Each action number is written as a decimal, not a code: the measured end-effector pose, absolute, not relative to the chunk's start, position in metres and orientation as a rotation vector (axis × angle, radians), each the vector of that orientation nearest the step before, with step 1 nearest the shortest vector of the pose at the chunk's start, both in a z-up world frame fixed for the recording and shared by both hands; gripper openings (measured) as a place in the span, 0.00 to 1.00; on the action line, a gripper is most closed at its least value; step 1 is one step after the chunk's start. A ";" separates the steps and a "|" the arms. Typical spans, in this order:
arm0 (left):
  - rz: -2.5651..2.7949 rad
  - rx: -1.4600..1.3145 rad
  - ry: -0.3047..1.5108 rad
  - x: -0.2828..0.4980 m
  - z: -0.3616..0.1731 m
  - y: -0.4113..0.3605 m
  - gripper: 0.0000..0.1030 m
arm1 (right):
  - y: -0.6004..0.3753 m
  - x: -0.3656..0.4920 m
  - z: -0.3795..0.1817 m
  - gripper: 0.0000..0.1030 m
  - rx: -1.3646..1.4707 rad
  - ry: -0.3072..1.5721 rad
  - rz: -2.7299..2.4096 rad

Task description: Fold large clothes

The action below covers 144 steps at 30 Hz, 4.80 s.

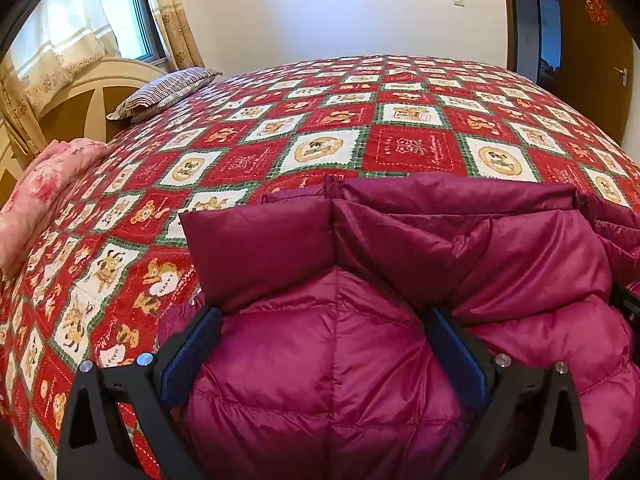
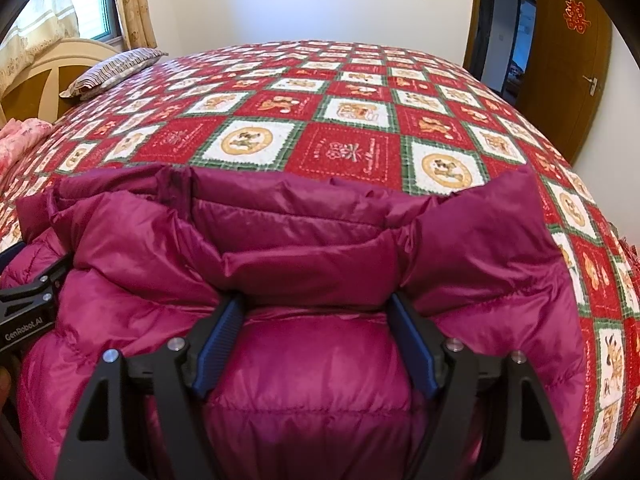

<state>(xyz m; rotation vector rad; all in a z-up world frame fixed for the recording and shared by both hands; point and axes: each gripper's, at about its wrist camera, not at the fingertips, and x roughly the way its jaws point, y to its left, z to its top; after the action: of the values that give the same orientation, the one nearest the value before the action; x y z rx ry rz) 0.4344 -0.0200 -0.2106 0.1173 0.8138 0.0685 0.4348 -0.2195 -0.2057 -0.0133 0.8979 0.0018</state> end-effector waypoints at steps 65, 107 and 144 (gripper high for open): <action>0.090 -0.030 0.704 0.265 -0.179 0.028 0.99 | -0.162 0.284 -0.173 0.86 -0.178 0.769 -0.013; -0.019 -0.128 0.552 0.201 -0.093 0.120 0.09 | -0.166 0.228 -0.144 0.92 -0.039 0.617 0.015; -0.127 0.097 0.521 0.248 -0.072 -0.026 0.87 | -0.284 0.284 -0.064 0.82 0.189 0.708 -0.103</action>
<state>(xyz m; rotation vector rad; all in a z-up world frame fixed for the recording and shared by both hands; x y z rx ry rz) 0.2485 -0.0255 -0.0720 0.0970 0.5210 -0.1270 0.2837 -0.2835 -0.0645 0.1891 0.7080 -0.1028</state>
